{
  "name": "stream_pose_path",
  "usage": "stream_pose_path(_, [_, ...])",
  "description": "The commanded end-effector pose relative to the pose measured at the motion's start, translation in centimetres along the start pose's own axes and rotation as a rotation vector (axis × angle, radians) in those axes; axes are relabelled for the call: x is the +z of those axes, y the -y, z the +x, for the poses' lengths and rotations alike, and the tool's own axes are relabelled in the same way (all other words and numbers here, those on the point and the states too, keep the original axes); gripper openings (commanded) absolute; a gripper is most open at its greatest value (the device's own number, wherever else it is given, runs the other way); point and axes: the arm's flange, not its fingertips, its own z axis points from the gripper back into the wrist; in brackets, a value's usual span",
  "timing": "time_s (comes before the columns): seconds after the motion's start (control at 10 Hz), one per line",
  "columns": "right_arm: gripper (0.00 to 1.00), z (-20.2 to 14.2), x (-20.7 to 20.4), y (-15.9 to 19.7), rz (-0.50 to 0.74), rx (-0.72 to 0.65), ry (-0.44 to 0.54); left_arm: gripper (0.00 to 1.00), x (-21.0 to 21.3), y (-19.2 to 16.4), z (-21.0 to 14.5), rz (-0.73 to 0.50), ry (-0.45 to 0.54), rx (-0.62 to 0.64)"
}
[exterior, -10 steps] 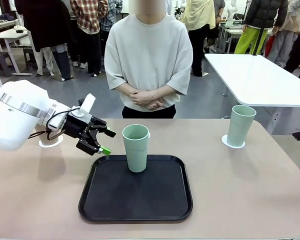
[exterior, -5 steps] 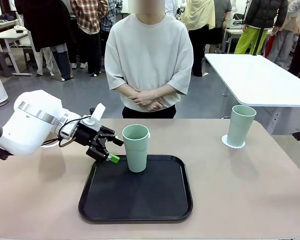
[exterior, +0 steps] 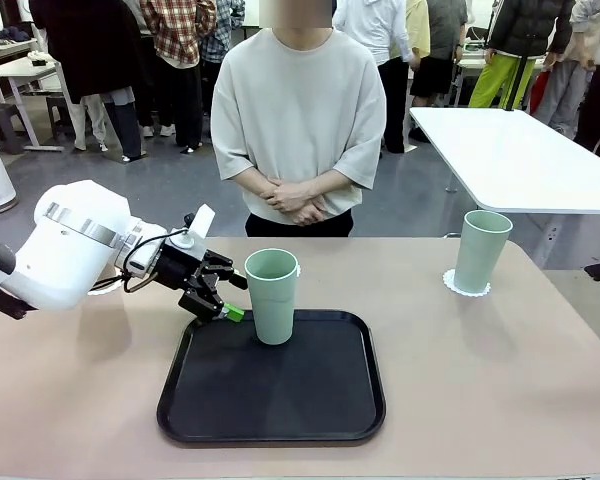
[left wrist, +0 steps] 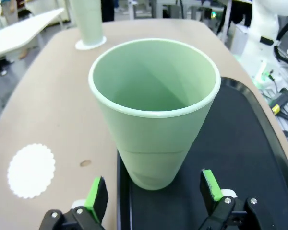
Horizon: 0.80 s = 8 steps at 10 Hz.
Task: Place coasters on the table and set cups on them.
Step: Take one Reusable plastic cup from the Flat Tray and place it on a coaster set by the human.
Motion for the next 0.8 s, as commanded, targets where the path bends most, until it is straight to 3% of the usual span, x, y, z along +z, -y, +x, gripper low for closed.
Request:
stream_pose_path(0.0, [1.00, -0.1, 0.0, -0.1, -0.001, -0.016, 0.001, 1.00, -0.1, 0.2, 0.1, -0.006, 0.005, -0.011])
stream_pose_path(0.1, [1.00, -0.1, 0.0, -0.1, -0.001, -0.016, 0.001, 1.00, 0.0, 0.0, 0.0, 0.000, 0.000, 0.000])
stream_pose_path(0.3, [1.00, -0.1, 0.0, -0.1, -0.001, -0.016, 0.001, 1.00, 0.3, -0.4, -1.7, 0.016, 0.177, -0.031])
stream_pose_path(0.5, [1.00, -0.1, 0.0, -0.1, -0.001, -0.016, 0.001, 1.00, 0.8, 0.0, -3.2, 0.053, 0.279, -0.035])
stream_pose_path(0.7, [1.00, -0.1, 0.0, -0.1, -0.001, -0.016, 0.001, 1.00, -0.8, 0.5, -3.6, 0.033, 0.302, -0.038])
